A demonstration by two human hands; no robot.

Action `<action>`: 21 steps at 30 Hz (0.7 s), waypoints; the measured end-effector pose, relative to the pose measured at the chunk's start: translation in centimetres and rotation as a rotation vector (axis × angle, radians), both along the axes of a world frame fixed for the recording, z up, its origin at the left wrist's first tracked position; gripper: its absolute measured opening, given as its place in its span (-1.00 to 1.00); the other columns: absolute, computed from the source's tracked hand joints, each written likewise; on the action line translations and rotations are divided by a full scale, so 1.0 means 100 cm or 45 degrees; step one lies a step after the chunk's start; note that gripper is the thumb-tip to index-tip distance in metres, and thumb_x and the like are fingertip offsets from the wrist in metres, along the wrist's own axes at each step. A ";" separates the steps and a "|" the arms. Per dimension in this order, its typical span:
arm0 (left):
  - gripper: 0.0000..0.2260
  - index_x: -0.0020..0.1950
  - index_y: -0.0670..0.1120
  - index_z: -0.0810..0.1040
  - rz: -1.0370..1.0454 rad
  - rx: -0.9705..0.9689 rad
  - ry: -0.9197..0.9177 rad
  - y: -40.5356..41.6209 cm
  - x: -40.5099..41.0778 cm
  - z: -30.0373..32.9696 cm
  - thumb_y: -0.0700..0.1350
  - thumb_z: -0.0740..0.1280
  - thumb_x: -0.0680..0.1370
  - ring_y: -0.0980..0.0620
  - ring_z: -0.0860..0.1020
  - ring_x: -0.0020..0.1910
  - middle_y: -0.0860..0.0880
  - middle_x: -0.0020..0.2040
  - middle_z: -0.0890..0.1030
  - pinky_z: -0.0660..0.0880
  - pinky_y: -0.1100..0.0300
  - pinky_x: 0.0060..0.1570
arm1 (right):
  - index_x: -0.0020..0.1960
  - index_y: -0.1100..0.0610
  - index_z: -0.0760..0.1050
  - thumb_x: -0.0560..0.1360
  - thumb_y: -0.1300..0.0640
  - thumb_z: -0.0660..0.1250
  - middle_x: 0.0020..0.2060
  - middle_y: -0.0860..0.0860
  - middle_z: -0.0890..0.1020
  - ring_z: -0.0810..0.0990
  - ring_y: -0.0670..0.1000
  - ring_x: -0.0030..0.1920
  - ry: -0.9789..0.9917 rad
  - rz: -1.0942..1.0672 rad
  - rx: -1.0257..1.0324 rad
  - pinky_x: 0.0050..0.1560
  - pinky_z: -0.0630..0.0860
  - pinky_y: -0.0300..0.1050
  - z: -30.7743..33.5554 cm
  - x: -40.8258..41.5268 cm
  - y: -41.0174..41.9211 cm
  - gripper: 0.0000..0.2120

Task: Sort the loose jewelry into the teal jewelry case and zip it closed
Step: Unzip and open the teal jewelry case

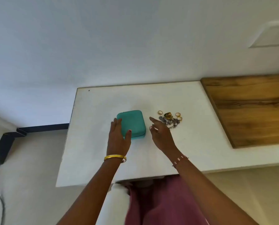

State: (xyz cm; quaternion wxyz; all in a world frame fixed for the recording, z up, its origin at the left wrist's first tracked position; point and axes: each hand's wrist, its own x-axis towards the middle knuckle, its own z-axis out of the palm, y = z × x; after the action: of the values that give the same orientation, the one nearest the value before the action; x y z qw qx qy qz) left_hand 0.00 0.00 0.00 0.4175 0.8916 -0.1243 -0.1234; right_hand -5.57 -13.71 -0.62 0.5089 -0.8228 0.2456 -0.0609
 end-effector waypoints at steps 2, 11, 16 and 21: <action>-0.45 0.47 -0.14 0.08 0.023 0.011 -0.032 -0.007 0.020 -0.010 -0.11 0.23 0.55 -0.04 0.05 0.50 -0.10 0.51 0.06 0.04 0.19 0.42 | 0.36 0.16 0.34 0.54 0.32 0.11 0.34 0.08 0.43 0.42 0.00 0.26 0.008 -0.042 0.123 0.34 0.32 -0.10 -0.009 0.022 -0.006 -0.60; -0.37 0.48 -0.10 0.00 0.044 -0.241 0.021 -0.016 0.036 -0.044 -0.13 0.27 0.52 0.01 0.15 0.45 -0.08 0.49 0.14 0.11 0.34 0.31 | 0.28 0.21 0.44 0.43 0.50 0.02 0.24 0.13 0.52 0.46 0.07 0.26 0.072 0.126 0.226 0.30 0.40 0.00 -0.032 0.078 -0.026 -0.49; -0.32 0.48 -0.09 0.02 0.058 -0.295 0.003 -0.016 0.036 -0.048 0.04 0.24 0.44 0.12 0.17 0.40 -0.06 0.48 0.17 0.13 0.32 0.31 | 0.24 0.20 0.47 0.46 0.49 0.04 0.15 0.16 0.55 0.52 0.01 0.01 0.045 0.130 0.236 0.12 0.52 -0.05 -0.033 0.082 -0.026 -0.54; -0.34 0.48 -0.10 0.02 0.056 -0.294 0.014 -0.016 0.034 -0.047 0.01 0.26 0.48 0.12 0.16 0.41 -0.05 0.48 0.16 0.12 0.37 0.29 | 0.27 0.21 0.45 0.41 0.55 0.00 -0.01 0.02 0.52 0.48 0.02 0.07 0.114 0.305 0.145 -0.11 0.42 -0.54 -0.022 0.083 -0.031 -0.45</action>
State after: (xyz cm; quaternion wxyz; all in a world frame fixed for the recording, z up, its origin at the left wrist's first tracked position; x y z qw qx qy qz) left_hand 3.42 -1.62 -4.70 0.5209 0.8393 -0.1157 -0.1040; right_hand 2.76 -16.80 -2.80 0.5468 -0.8180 0.1711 0.0512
